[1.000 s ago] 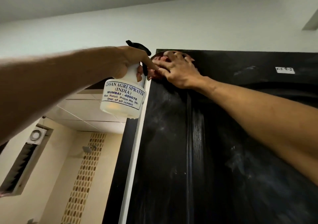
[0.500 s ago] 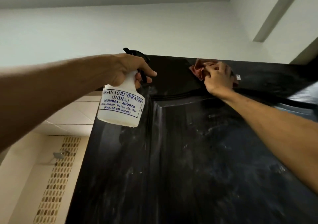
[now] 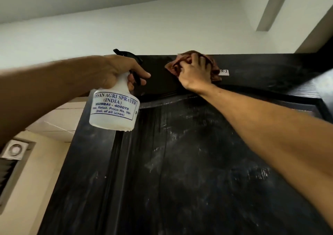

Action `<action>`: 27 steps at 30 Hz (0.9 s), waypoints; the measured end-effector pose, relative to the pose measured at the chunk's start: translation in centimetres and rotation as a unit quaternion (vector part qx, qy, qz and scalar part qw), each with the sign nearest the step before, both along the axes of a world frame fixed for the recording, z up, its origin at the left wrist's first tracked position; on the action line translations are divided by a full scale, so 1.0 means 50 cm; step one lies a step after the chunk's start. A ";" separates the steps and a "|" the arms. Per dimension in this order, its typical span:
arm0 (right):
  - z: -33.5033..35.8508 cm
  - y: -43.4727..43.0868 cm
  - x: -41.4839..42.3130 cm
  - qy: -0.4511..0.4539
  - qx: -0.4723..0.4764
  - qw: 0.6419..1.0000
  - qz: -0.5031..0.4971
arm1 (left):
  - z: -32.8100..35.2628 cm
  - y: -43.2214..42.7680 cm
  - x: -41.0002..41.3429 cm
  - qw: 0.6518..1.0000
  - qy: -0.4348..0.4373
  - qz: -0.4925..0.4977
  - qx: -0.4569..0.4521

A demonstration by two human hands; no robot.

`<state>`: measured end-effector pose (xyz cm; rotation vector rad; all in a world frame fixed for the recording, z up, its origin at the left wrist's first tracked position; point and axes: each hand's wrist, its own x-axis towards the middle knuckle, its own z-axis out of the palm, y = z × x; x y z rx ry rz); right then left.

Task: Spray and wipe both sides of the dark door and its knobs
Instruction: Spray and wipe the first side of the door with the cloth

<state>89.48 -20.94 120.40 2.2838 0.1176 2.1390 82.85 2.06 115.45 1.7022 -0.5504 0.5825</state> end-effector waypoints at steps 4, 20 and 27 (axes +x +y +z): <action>-0.051 0.138 0.034 0.057 -0.237 0.970 0.018 | -0.010 0.020 -0.022 0.999 0.021 0.048 0.013; -0.069 0.272 0.059 0.073 -0.232 0.970 0.026 | -0.054 0.231 -0.013 0.993 0.040 0.108 -0.010; -0.165 0.400 0.095 0.065 -0.370 0.927 0.006 | -0.073 0.302 -0.003 0.995 0.027 0.098 -0.012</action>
